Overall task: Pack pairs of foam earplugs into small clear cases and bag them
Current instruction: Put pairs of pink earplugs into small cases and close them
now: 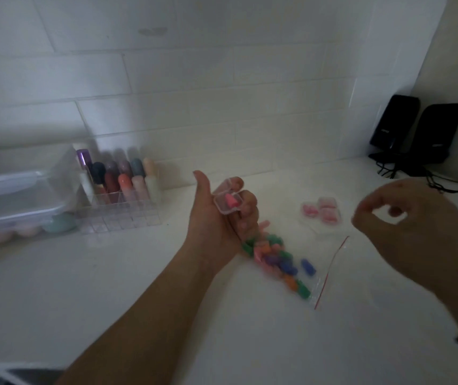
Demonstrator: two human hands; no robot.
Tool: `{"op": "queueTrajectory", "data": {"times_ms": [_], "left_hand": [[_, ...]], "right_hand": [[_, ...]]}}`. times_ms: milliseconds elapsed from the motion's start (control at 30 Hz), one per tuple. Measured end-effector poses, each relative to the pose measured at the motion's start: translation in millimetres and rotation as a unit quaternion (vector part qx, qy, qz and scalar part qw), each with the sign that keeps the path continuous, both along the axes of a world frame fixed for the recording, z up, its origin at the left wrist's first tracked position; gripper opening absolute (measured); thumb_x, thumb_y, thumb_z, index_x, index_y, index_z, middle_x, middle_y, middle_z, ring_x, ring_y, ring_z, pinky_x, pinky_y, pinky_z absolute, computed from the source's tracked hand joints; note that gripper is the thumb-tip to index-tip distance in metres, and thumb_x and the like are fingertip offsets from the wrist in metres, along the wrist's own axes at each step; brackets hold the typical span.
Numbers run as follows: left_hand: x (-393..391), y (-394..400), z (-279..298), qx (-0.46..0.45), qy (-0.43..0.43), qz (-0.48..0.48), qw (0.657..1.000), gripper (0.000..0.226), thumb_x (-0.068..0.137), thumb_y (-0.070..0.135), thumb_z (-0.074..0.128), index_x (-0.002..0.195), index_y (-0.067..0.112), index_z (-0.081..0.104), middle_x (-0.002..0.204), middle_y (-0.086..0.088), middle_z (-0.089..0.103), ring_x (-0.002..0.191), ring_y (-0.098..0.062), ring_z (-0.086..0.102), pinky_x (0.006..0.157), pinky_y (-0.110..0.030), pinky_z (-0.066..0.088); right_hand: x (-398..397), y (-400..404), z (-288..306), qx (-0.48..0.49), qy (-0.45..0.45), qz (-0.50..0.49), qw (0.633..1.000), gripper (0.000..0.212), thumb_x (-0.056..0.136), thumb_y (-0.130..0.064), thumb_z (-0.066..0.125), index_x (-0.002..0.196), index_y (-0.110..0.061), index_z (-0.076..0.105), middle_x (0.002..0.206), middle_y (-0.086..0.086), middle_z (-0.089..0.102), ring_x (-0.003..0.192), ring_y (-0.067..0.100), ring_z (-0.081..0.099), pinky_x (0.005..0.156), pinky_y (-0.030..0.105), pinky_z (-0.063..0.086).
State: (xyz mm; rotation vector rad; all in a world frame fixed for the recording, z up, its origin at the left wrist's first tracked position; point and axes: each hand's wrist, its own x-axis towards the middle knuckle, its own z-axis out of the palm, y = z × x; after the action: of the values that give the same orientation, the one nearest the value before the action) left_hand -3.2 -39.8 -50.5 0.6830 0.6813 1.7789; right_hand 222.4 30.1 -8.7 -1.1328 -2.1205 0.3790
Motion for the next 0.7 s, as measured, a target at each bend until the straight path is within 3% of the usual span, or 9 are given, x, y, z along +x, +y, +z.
{"op": "queueTrajectory", "data": {"times_ms": [67, 167, 267, 367, 467, 600, 700], "left_hand": [[-8, 1, -2, 0.008, -0.012, 0.028, 1.000, 0.065, 0.087, 0.076, 0.017, 0.075, 0.019, 0.045, 0.054, -0.003, 0.044, 0.041, -0.016, 0.034, 0.048, -0.024, 0.016], [-14, 4, -7, -0.003, -0.015, 0.053, 0.998, 0.065, 0.088, 0.076, 0.019, 0.074, 0.019, 0.047, 0.054, -0.003, 0.045, 0.042, -0.016, 0.035, 0.049, -0.025, 0.015], [-13, 8, -11, -0.027, 0.002, 0.067, 0.997, 0.064, 0.088, 0.076, 0.019, 0.073, 0.020, 0.047, 0.054, -0.004, 0.046, 0.041, -0.016, 0.035, 0.047, -0.022, 0.019], [-10, 12, -13, -0.048, 0.016, 0.068, 0.996, 0.064, 0.088, 0.076, 0.018, 0.072, 0.020, 0.046, 0.052, -0.003, 0.045, 0.040, -0.015, 0.034, 0.045, -0.021, 0.021], [-9, 14, -15, -0.055, 0.025, 0.068, 0.996, 0.065, 0.088, 0.076, 0.017, 0.071, 0.020, 0.046, 0.052, -0.003, 0.044, 0.041, -0.015, 0.033, 0.045, -0.022, 0.020], [-9, 15, -17, -0.056, 0.029, 0.066, 0.996, 0.066, 0.088, 0.076, 0.016, 0.070, 0.020, 0.046, 0.052, -0.003, 0.044, 0.040, -0.015, 0.033, 0.045, -0.023, 0.018], [-8, 16, -18, -0.056, 0.033, 0.061, 0.996, 0.067, 0.088, 0.076, 0.017, 0.069, 0.019, 0.046, 0.051, -0.003, 0.045, 0.040, -0.015, 0.033, 0.046, -0.023, 0.017]], "right_hand": [[11, 7, -1, -0.087, -0.138, 0.021, 0.986, 0.012, 0.072, -0.044, 0.068, 0.064, -0.037, 0.063, 0.098, -0.012, 0.056, 0.087, 0.009, 0.054, 0.076, 0.033, 0.041], [11, 3, -8, -0.140, -0.240, 0.103, 0.955, 0.008, 0.075, -0.055, 0.065, 0.069, -0.050, 0.064, 0.122, -0.020, 0.049, 0.119, 0.013, 0.046, 0.100, 0.039, 0.042], [2, -3, -12, -0.132, -0.341, 0.147, 0.919, 0.014, 0.088, -0.056, 0.051, 0.099, -0.065, 0.051, 0.154, -0.017, 0.011, 0.147, 0.019, 0.000, 0.119, 0.044, 0.016], [-8, -3, -26, -0.095, -0.418, 0.151, 0.891, 0.041, 0.095, -0.058, 0.034, 0.135, -0.064, 0.025, 0.153, -0.013, -0.033, 0.143, 0.025, -0.029, 0.119, 0.052, -0.001], [-16, 0, -43, -0.065, -0.406, 0.136, 0.901, 0.044, 0.098, -0.053, 0.027, 0.141, -0.059, 0.017, 0.149, -0.011, -0.041, 0.139, 0.027, -0.037, 0.117, 0.057, -0.004], [-28, 7, -58, -0.032, -0.349, 0.112, 0.930, 0.042, 0.099, -0.036, 0.032, 0.137, -0.054, 0.034, 0.153, -0.009, -0.033, 0.139, 0.028, -0.036, 0.116, 0.058, -0.002], [-41, 6, -63, -0.048, -0.300, 0.109, 0.946, 0.035, 0.096, -0.036, 0.040, 0.127, -0.048, 0.053, 0.159, -0.009, -0.016, 0.144, 0.026, -0.025, 0.117, 0.058, 0.001]]}}
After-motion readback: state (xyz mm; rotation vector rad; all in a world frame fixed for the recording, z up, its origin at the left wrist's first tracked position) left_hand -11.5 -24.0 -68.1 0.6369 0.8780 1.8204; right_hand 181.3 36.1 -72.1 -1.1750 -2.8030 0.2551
